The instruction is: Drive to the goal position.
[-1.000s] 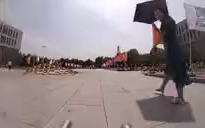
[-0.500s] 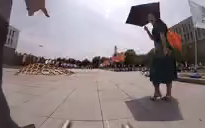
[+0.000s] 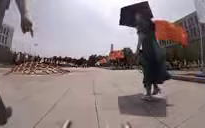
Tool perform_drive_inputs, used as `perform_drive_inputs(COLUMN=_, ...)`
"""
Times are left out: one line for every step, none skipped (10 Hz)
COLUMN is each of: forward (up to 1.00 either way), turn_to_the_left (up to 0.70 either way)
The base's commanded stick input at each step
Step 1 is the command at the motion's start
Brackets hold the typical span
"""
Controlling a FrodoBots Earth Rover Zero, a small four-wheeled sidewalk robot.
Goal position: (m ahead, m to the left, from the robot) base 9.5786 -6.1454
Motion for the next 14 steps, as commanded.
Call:
perform_drive_inputs(forward=1.00, turn_to_the_left=0.00)
perform_drive_inputs(forward=1.00, turn_to_the_left=0.00)
perform_drive_inputs(forward=1.00, turn_to_the_left=0.00)
perform_drive_inputs(forward=1.00, turn_to_the_left=0.00)
perform_drive_inputs(forward=1.00, turn_to_the_left=0.00)
perform_drive_inputs(forward=1.00, turn_to_the_left=0.00)
perform_drive_inputs(forward=1.00, turn_to_the_left=0.00)
perform_drive_inputs(forward=1.00, turn_to_the_left=0.00)
perform_drive_inputs(forward=1.00, turn_to_the_left=0.00)
perform_drive_inputs(forward=1.00, turn_to_the_left=0.00)
perform_drive_inputs(forward=1.00, turn_to_the_left=0.00)
perform_drive_inputs(forward=1.00, turn_to_the_left=0.00)
perform_drive_inputs(forward=1.00, turn_to_the_left=-0.14)
perform_drive_inputs(forward=1.00, turn_to_the_left=-0.30)
